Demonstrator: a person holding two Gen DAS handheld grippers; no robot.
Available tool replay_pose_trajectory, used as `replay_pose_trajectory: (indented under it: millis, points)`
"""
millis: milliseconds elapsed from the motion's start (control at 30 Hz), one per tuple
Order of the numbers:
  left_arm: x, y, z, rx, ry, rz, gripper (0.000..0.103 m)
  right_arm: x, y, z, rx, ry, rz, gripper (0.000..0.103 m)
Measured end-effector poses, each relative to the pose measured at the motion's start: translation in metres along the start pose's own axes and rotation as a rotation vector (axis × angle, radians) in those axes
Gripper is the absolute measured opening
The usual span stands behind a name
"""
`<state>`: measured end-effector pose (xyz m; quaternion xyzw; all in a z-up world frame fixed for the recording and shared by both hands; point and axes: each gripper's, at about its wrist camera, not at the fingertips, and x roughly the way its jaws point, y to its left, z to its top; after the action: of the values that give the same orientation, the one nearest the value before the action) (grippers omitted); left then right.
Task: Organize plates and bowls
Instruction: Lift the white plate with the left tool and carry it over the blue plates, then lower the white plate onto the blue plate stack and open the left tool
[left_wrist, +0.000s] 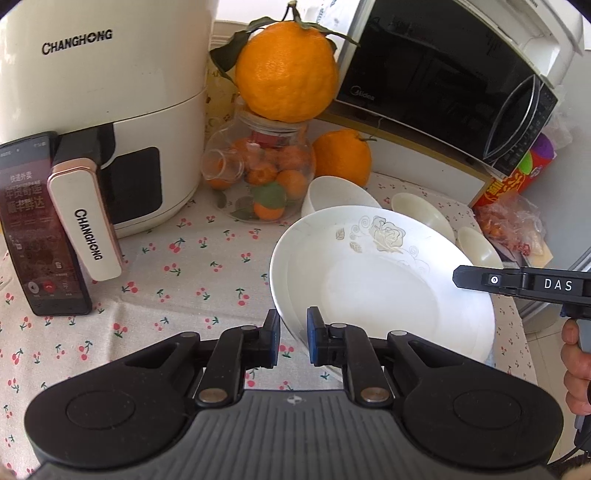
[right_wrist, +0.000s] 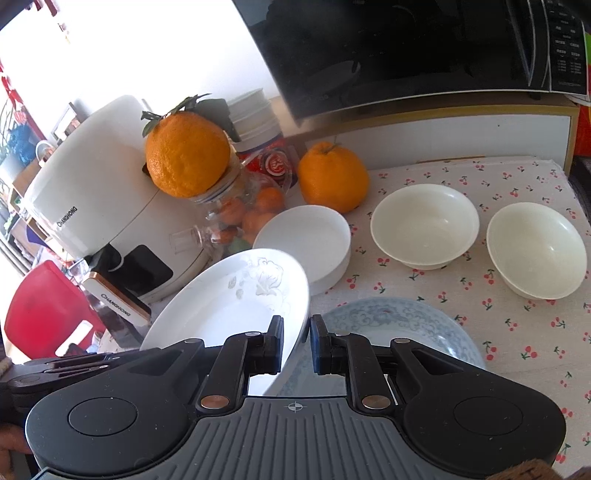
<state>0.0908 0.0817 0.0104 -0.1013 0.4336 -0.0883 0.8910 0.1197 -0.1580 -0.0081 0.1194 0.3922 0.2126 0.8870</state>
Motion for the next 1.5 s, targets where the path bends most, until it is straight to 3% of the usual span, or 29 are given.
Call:
replay_pose_trajectory:
  millis: [533,800,1500]
  points:
    - [0.030,-0.052,-0.012,0.121,0.038,-0.035,0.013,-0.033,-0.050,-0.017,0.049,0.009,-0.099,0.015]
    - [0.037,-0.072,-0.019,0.223,0.028,-0.002,0.013,-0.035,-0.062,-0.027,0.058,0.046,-0.136,0.015]
    - [0.051,-0.096,-0.032,0.362,0.026,0.063,0.012,-0.028,-0.072,-0.036,0.035,0.124,-0.215,0.015]
